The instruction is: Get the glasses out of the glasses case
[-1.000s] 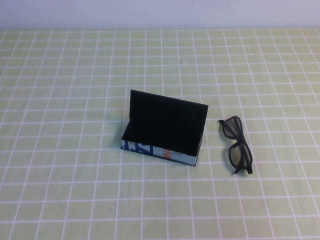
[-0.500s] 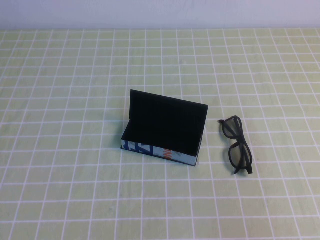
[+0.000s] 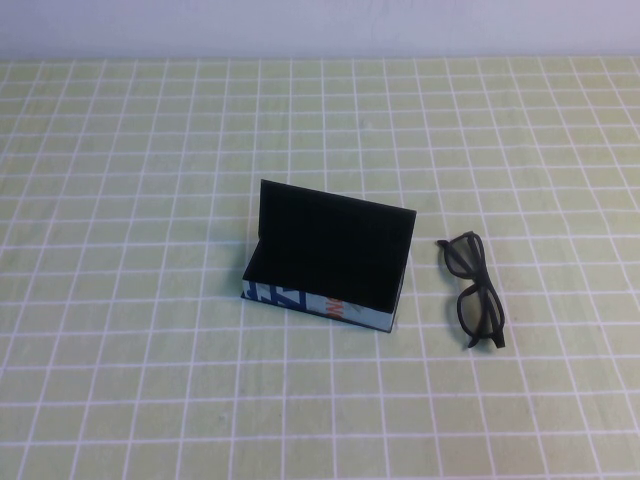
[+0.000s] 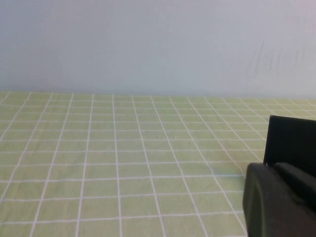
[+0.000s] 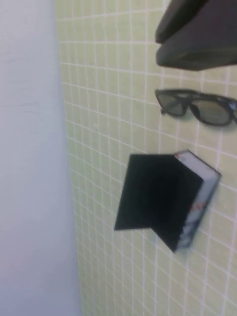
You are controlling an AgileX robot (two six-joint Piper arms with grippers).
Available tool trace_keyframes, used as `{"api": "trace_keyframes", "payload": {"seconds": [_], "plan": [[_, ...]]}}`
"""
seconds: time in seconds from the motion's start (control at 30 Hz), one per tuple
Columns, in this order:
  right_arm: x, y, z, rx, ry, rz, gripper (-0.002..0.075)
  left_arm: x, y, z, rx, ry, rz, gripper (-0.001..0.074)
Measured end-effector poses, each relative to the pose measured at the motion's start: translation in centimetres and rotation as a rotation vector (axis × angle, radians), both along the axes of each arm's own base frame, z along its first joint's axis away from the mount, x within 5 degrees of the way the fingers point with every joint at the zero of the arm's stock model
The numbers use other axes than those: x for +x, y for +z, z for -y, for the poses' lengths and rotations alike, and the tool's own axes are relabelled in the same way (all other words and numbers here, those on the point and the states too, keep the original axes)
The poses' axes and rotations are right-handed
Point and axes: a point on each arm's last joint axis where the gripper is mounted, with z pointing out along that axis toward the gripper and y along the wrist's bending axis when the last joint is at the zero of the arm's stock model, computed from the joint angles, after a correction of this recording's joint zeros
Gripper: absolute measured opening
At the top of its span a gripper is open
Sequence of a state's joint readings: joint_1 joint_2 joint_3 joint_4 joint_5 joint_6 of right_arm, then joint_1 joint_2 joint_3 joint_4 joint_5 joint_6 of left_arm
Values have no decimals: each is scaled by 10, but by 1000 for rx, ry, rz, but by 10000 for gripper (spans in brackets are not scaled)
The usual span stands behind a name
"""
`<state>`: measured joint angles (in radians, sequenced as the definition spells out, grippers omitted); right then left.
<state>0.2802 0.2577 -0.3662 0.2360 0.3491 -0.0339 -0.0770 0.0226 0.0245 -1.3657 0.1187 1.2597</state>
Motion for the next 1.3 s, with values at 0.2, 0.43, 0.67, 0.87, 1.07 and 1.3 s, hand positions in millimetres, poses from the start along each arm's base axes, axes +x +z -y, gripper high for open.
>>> {"api": "trace_keyframes", "payload": {"seconds": [0.2, 0.43, 0.67, 0.87, 1.07, 1.3], "plan": [[9, -12, 16, 3, -220, 160, -16, 0, 0, 0, 0, 0, 0, -4], [-2, -65, 25, 0, -336, 199, -18, 0, 0, 0, -5, 0, -2, -4], [-6, -99, 22, -51, -302, 76, -18, 0, 0, 0, -7, -2, -3, -4], [-9, -115, 19, -118, -250, -90, -18, 0, 0, 0, -7, -2, -2, -4], [-9, -115, 19, -124, -247, -97, -18, 0, 0, 0, -7, -2, -2, -4], [-9, -116, 19, -124, -246, -98, -18, 0, 0, 0, -7, -2, -2, -4]]}}
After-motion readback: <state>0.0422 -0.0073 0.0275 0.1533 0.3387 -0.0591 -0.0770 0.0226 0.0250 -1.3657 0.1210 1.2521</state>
